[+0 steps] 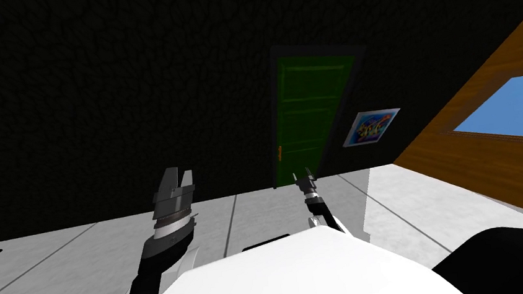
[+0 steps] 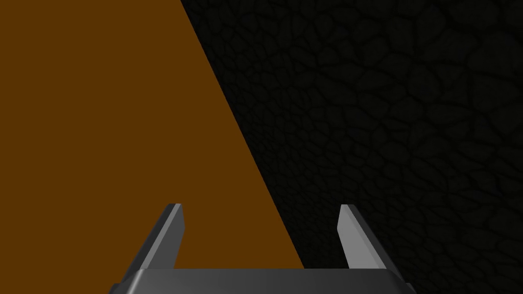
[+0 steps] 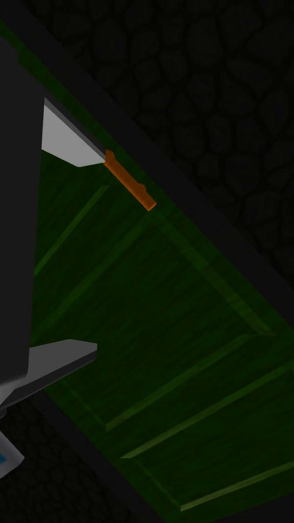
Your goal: Pull the door open
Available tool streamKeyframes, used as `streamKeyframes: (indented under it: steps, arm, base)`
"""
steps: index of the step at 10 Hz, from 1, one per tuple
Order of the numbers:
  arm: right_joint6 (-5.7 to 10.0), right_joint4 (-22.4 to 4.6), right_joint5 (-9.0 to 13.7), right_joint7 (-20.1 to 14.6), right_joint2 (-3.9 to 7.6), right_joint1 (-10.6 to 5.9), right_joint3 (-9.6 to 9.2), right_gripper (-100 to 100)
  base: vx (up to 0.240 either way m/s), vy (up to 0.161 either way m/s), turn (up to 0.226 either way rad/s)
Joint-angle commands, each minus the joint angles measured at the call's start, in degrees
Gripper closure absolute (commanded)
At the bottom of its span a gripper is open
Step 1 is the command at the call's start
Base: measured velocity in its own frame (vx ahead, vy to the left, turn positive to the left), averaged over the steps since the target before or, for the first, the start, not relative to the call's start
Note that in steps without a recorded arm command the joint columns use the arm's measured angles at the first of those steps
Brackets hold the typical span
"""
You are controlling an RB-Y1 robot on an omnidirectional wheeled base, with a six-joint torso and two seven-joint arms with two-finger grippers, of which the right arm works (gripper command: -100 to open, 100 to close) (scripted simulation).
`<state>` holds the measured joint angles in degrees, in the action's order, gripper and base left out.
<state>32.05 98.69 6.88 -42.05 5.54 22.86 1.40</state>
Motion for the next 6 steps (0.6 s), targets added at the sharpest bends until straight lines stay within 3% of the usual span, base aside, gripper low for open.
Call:
streamKeyframes:
  steps: [1, 6]
  arm:
    - [0.69, -2.25, 0.17, -2.21, -0.03, -0.72, 0.28, -100]
    - [2.25, -7.89, 0.81, -8.82, 0.14, -1.94, 1.16, -100]
  base:
    - [0.089, -0.032, 0.07]
    - [0.085, -0.048, 0.084]
